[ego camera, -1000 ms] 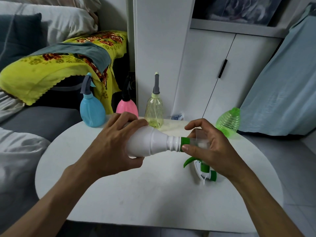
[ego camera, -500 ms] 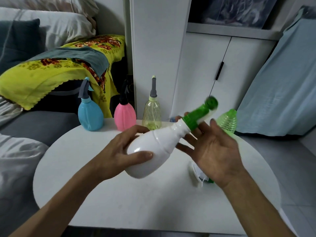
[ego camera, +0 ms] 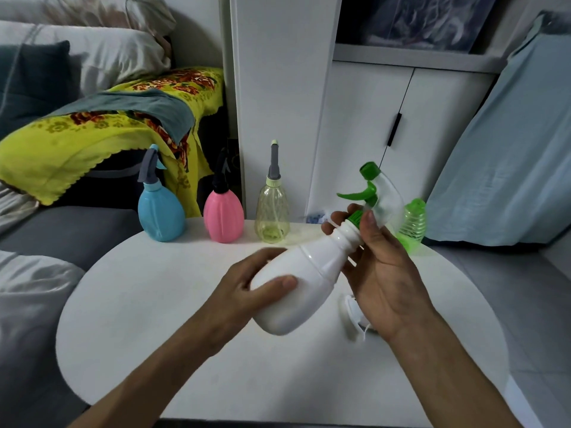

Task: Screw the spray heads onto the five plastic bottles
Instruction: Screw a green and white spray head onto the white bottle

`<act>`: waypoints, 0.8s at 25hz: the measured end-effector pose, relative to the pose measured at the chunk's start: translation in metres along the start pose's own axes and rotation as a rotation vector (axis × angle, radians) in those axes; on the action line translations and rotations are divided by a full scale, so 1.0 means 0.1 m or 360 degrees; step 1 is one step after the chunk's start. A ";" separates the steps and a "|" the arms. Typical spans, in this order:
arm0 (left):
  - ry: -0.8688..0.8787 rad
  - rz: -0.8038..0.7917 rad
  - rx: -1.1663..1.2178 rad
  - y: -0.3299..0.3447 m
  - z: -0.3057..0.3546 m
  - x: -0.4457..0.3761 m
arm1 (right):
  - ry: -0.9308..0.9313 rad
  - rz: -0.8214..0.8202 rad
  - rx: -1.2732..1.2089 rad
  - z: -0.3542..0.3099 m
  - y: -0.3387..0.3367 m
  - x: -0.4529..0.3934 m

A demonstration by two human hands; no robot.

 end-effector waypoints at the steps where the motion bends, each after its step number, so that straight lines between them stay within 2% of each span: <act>1: 0.0026 0.0007 -0.0113 0.00 0.01 0.00 | -0.0007 0.0067 -0.0003 -0.02 -0.03 -0.01; 3: -0.0005 -0.0076 -0.0196 0.06 -0.01 0.01 | 0.0078 0.0110 -0.0063 -0.01 -0.06 -0.01; 7: -0.0306 -0.0535 0.0368 0.28 -0.05 0.05 | 0.0347 -0.0068 -0.0324 0.02 -0.01 0.03; 9: -0.0421 -0.0613 0.0479 0.28 -0.08 0.06 | 0.0362 -0.0144 -0.0314 0.03 0.03 0.06; 14: -0.0429 -0.0611 0.0423 0.26 -0.08 0.04 | 0.0225 -0.0082 -0.0357 0.01 0.01 0.03; 17: -0.0158 -0.0470 0.0186 0.28 0.00 0.00 | 0.0117 -0.0130 -0.0259 -0.09 0.05 0.02; 20: 0.0026 -0.0365 0.0135 0.33 0.07 -0.01 | 0.0029 -0.0089 -0.0124 -0.19 0.07 -0.01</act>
Point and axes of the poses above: each hand's wrist, its own x-axis away from the middle knuckle, its own y-axis out of the palm, z = x × y, the point moved 7 cm from there along -x, towards the middle knuckle, and after that the axes turned 8 degrees about -x, right-handed, at the moved point
